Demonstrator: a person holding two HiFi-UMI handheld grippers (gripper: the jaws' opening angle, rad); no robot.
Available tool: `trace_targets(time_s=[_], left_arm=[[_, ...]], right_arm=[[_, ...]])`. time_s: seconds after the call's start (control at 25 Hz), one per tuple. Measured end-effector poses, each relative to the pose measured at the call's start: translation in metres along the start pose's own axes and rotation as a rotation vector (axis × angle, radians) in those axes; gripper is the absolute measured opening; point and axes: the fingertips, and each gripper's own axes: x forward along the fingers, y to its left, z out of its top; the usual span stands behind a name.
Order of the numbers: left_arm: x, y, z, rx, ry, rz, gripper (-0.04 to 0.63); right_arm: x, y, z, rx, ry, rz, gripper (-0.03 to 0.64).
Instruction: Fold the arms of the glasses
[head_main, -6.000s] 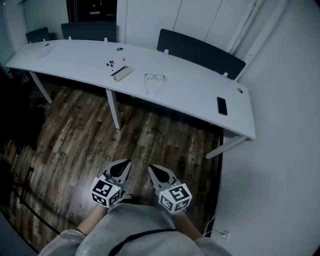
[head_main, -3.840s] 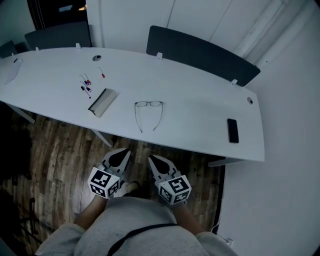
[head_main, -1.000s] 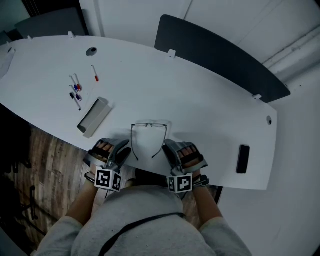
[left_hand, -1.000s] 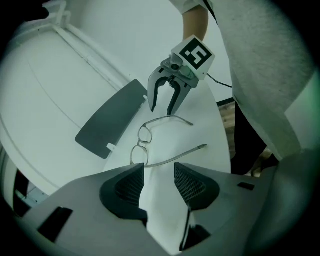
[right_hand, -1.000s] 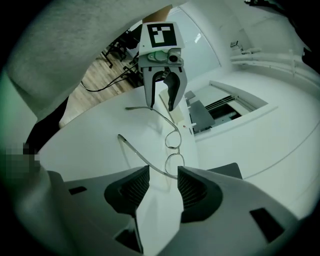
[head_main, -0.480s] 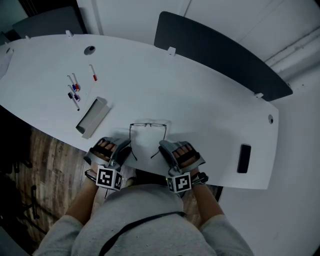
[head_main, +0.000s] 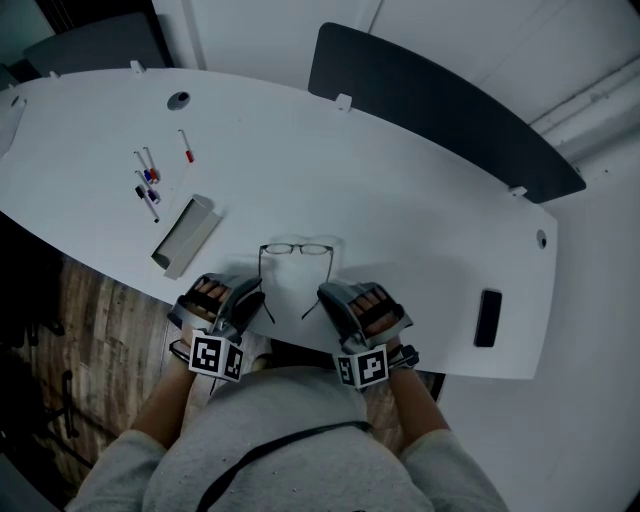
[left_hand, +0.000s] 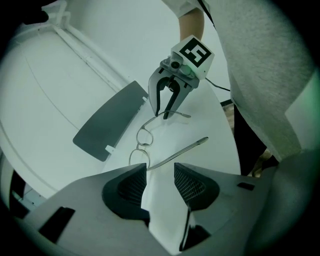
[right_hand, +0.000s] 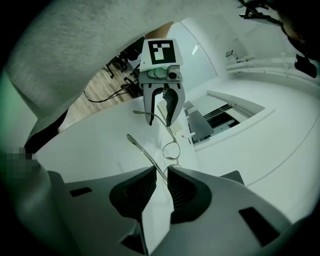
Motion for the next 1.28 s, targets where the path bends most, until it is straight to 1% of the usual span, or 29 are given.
trace_targets(time_s=[0.2, 0.28, 0.36, 0.52, 0.6, 0.64, 0.76, 0.88, 0.96, 1.08, 1.16, 1.28], left_arm=[[-0.006, 0.012, 0.000, -0.107, -0.030, 0.031, 0.186], [-0.008, 0.016, 0.000, -0.135, -0.042, 0.038, 0.186], [-0.009, 0.020, 0.001, -0.158, -0.052, 0.046, 0.183], [-0.013, 0.030, 0.000, -0.230, -0.072, 0.078, 0.183], [-0.014, 0.032, -0.001, -0.254, -0.077, 0.082, 0.174], [-0.015, 0.032, -0.001, -0.258, -0.076, 0.081, 0.162], [-0.017, 0.027, -0.001, -0.262, -0.070, 0.072, 0.156], [-0.019, 0.021, 0.000, -0.285, -0.070, 0.066, 0.154], [-0.021, 0.019, -0.001, -0.318, -0.071, 0.067, 0.148], [-0.025, 0.020, -0.003, -0.395, -0.082, 0.077, 0.132], [-0.027, 0.022, -0.003, -0.438, -0.093, 0.085, 0.127], [-0.027, 0.025, -0.001, -0.457, -0.102, 0.083, 0.127]], right_arm=[[-0.002, -0.011, 0.006, 0.073, -0.054, 0.015, 0.063], [-0.001, -0.015, 0.008, 0.113, -0.072, 0.035, 0.057], [-0.001, -0.021, 0.010, 0.190, -0.094, 0.065, 0.057], [0.000, -0.040, 0.012, 0.397, -0.148, 0.097, 0.046], [0.000, -0.046, 0.012, 0.463, -0.163, 0.113, 0.032], [0.000, -0.046, 0.012, 0.484, -0.166, 0.122, 0.032], [0.001, -0.046, 0.012, 0.524, -0.172, 0.136, 0.032], [-0.001, -0.045, 0.012, 0.572, -0.176, 0.139, 0.032], [-0.003, -0.043, 0.013, 0.615, -0.181, 0.152, 0.032], [-0.006, -0.041, 0.014, 0.681, -0.196, 0.181, 0.032], [-0.007, -0.040, 0.013, 0.717, -0.204, 0.185, 0.032], [-0.005, -0.041, 0.008, 0.773, -0.196, 0.178, 0.032]])
